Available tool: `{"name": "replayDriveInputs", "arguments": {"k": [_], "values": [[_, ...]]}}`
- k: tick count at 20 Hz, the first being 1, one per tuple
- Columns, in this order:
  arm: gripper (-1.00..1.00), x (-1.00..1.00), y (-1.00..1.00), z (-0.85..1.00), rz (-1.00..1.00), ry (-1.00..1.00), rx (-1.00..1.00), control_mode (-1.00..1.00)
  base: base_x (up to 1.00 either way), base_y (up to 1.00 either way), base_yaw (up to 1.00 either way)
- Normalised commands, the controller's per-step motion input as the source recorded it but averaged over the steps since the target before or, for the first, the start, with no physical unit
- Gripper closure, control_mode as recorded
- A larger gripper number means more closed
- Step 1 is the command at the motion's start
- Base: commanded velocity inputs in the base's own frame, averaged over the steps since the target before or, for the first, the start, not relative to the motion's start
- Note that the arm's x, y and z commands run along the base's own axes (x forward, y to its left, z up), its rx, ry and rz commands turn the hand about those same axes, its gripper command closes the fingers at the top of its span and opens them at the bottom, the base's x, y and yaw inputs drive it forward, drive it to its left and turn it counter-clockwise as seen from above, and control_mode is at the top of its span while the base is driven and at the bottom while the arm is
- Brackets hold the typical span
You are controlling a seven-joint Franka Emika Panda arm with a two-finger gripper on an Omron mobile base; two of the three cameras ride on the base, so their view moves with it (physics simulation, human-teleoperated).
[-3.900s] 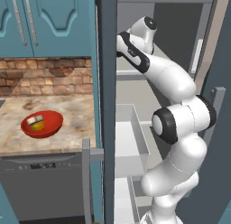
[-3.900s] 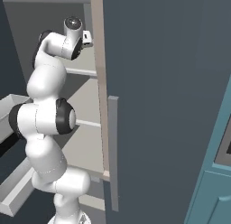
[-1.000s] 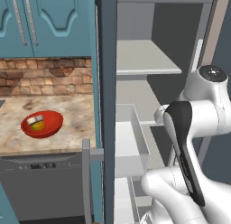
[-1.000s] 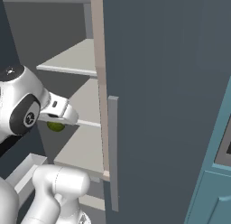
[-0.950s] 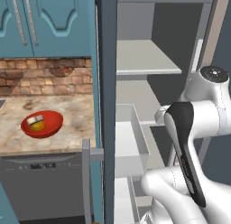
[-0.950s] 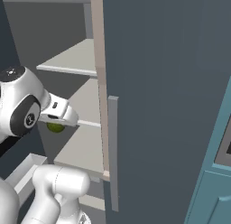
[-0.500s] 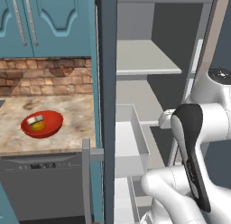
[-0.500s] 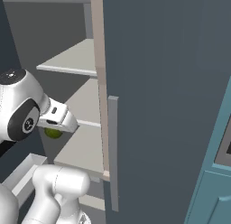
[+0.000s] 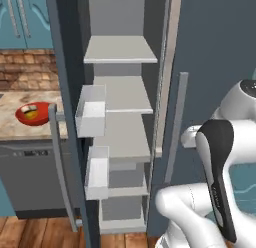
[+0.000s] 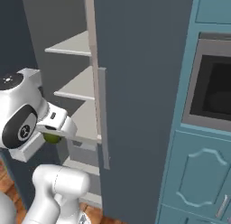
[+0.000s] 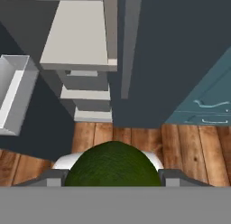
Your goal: Take the steak, mango, and lime from the freezer and place them in the bowl on the counter.
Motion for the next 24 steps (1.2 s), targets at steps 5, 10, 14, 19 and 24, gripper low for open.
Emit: {"name": "replayDriveInputs", "arguments": {"k": [5,10,14,19,24], "values": [[1.0,0.0,0.0,0.0,0.0,0.0,0.0,1.0,-0.77,0.21,0.68],[1.0,0.0,0.0,0.0,0.0,0.0,0.0,1.0,-0.65,0.8,0.81],[1.0,0.0,0.0,0.0,0.0,0.0,0.0,1.0,-0.08,1.0,0.53],[1.0,0.0,0.0,0.0,0.0,0.0,0.0,1.0,0.88,1.0,-0.09],[1.0,0.0,0.0,0.0,0.0,0.0,0.0,1.0,0.97,0.97,-0.25]]}}
